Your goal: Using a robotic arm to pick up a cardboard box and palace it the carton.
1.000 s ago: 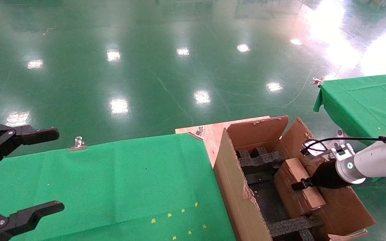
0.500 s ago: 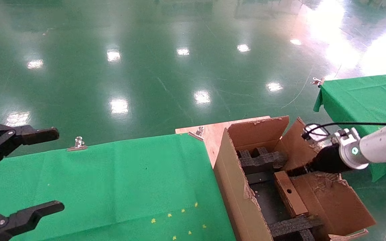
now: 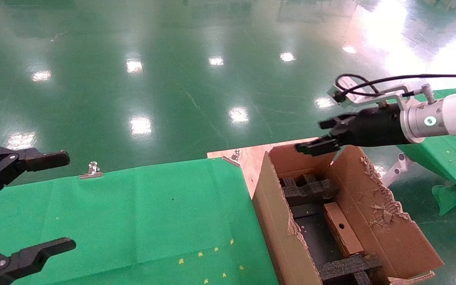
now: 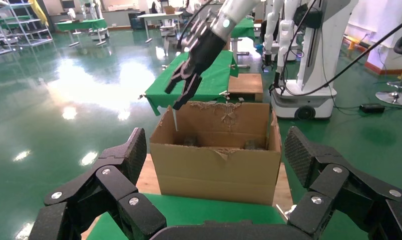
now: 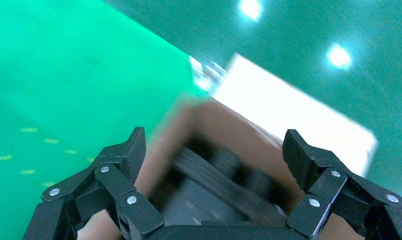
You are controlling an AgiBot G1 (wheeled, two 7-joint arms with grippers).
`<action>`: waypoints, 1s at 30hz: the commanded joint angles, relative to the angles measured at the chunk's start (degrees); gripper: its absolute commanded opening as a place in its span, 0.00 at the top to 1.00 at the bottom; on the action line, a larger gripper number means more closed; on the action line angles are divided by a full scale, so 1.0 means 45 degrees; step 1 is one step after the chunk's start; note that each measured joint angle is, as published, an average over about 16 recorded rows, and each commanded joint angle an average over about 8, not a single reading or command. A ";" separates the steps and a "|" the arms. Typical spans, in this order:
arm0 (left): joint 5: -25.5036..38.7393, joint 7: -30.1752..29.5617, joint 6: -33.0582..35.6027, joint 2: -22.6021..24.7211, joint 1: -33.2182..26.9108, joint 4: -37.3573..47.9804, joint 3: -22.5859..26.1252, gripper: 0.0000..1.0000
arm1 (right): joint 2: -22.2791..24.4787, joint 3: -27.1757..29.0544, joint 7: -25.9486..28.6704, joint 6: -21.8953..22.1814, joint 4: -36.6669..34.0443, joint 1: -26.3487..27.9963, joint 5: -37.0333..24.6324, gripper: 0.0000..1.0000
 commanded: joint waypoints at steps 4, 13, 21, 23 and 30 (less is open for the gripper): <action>-0.0001 0.0000 -0.0001 -0.0001 0.0001 0.0000 0.0000 0.00 | 0.0627 0.0850 -0.1464 -0.1333 0.1334 0.0473 0.1101 0.00; -0.0003 0.0001 -0.0002 -0.0003 0.0002 0.0001 0.0000 0.00 | 0.0725 0.1134 -0.1726 -0.1873 0.1462 0.0436 0.1539 0.00; -0.0003 0.0002 -0.0001 -0.0003 0.0001 0.0003 0.0001 0.00 | 0.0572 0.2780 -0.1907 -0.2282 0.1729 -0.0702 0.1361 0.00; -0.0003 0.0002 -0.0001 -0.0003 0.0001 0.0003 0.0001 0.00 | 0.0514 0.3480 -0.1995 -0.2476 0.1849 -0.1176 0.1308 0.00; -0.0004 0.0003 -0.0001 -0.0003 0.0001 0.0004 0.0003 0.00 | 0.0315 0.5906 -0.2301 -0.3149 0.2266 -0.2817 0.1122 0.00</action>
